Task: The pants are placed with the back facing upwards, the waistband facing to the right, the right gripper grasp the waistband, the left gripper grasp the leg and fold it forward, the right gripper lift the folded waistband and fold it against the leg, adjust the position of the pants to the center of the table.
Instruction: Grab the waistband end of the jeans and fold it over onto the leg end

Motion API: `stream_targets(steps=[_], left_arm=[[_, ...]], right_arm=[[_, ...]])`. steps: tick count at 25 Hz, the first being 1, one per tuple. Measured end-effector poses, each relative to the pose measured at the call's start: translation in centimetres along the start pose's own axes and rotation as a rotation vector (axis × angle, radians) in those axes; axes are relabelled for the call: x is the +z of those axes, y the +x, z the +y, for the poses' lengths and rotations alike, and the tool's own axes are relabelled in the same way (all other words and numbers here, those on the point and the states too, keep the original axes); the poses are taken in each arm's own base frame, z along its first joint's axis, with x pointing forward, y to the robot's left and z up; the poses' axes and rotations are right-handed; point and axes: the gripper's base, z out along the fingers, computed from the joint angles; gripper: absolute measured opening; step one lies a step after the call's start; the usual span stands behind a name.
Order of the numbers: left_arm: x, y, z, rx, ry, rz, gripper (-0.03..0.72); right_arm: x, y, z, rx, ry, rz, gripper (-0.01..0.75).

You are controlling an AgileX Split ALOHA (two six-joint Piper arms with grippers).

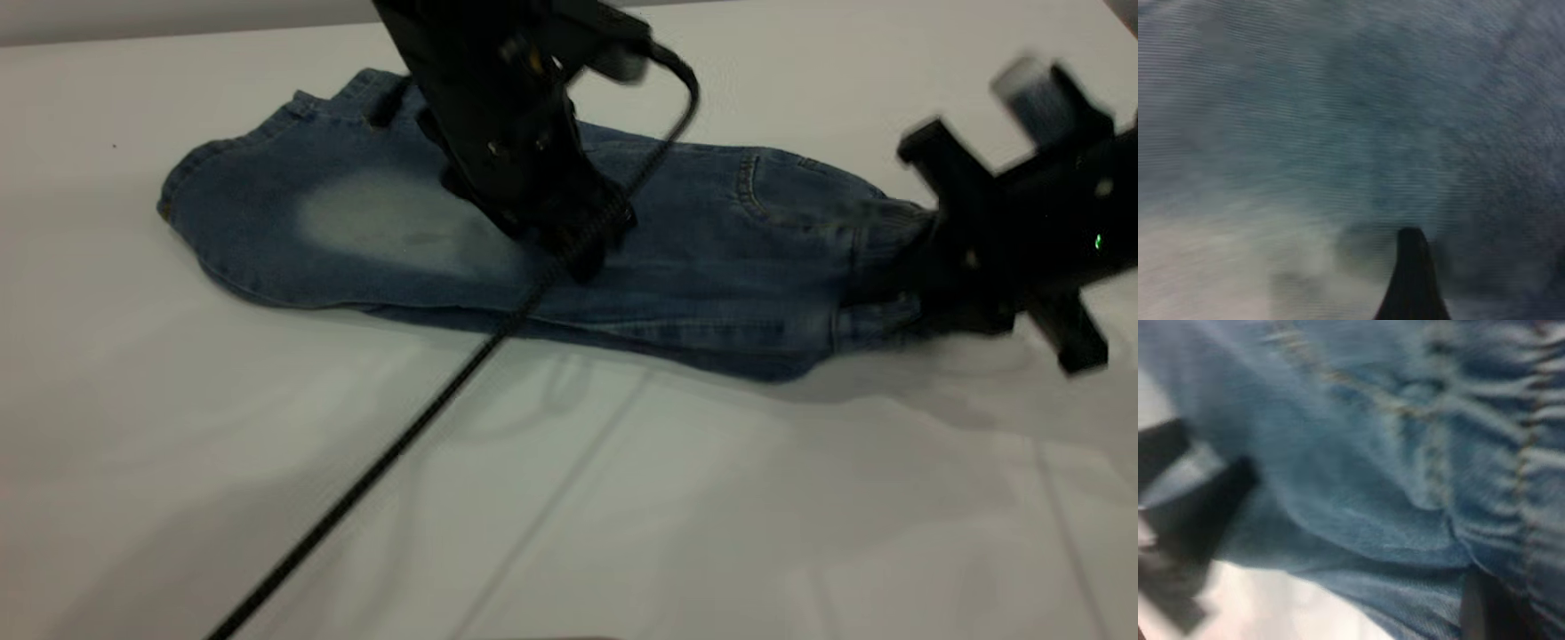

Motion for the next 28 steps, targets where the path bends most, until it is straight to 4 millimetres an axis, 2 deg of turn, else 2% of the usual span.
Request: stream_targets(steps=[5, 10, 14, 17, 20, 26, 28], left_arm=[[0.5, -0.2, -2.5, 0.044, 0.028, -0.029, 0.508], [0.2, -0.8, -5.7, 0.063, 0.074, -0.088, 0.508], [-0.1, -1.1, -8.1, 0.031, 0.119, -0.13, 0.508], [-0.2, -1.2, -9.1, 0.02, 0.136, -0.142, 0.508], [-0.5, -1.1, -8.7, 0.019, 0.132, -0.114, 0.508], [-0.8, -0.9, -4.8, -0.046, 0.09, -0.042, 0.508], [-0.8, -0.7, -4.3, -0.047, 0.086, -0.024, 0.508]], right_arm=[[-2.9, -0.1, 3.4, -0.158, -0.087, -0.074, 0.041], [-5.8, 0.8, 6.2, -0.333, -0.164, -0.1, 0.04], [-7.5, 1.6, 7.2, -0.436, -0.168, -0.117, 0.039], [-8.4, 2.0, 7.6, -0.501, -0.157, -0.132, 0.038], [-9.1, 2.3, 8.0, -0.545, -0.156, -0.141, 0.038], [-10.7, 2.7, 9.5, -0.618, -0.201, -0.172, 0.038], [-11.2, 2.5, 10.4, -0.658, -0.212, -0.187, 0.038]])
